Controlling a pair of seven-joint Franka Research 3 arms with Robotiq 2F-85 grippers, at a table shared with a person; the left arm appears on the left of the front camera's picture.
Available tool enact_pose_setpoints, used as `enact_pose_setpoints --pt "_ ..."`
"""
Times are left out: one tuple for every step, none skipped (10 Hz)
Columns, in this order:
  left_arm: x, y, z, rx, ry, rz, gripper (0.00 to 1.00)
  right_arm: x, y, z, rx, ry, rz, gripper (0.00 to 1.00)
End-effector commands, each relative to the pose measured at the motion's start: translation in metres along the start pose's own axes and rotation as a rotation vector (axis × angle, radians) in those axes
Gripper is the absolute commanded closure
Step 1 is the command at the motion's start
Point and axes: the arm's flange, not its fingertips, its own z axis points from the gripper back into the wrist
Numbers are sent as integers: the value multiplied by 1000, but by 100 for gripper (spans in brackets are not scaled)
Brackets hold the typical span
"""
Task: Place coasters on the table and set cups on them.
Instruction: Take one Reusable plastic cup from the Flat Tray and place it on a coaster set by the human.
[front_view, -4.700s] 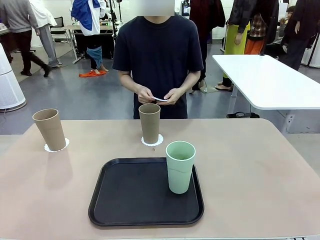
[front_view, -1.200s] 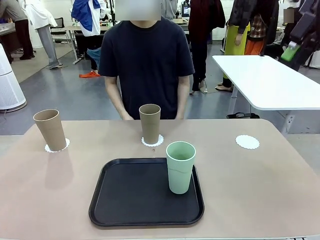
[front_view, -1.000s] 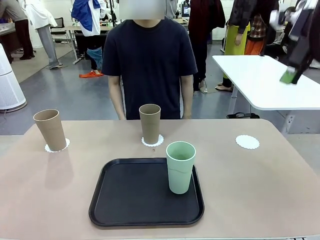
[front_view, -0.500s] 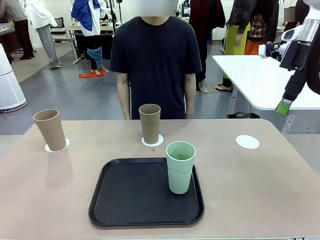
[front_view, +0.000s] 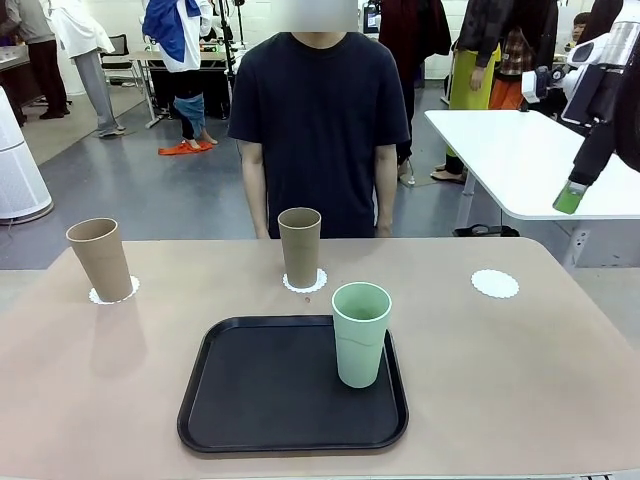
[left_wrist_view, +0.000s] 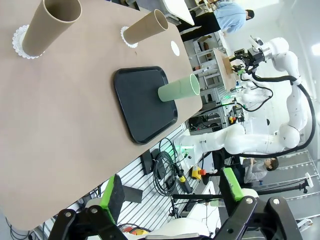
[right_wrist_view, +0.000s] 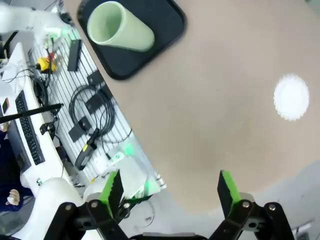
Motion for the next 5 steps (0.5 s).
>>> enact_pose_setpoints --pt "-1 -1 0 2 -6 -2 0 -7 -2 -45 49 -275 375 0" --pt "-1 -1 0 2 -6 -2 0 -4 -8 -56 25 -477 536 0" --pt "-1 -1 0 2 -6 -2 0 -6 -16 -67 -35 -639 713 0" --pt "-1 -1 0 2 -6 -2 0 -12 -28 -87 59 -800 815 0" --pt "-1 -1 0 2 -6 -2 0 -17 -45 -95 134 -948 813 0"
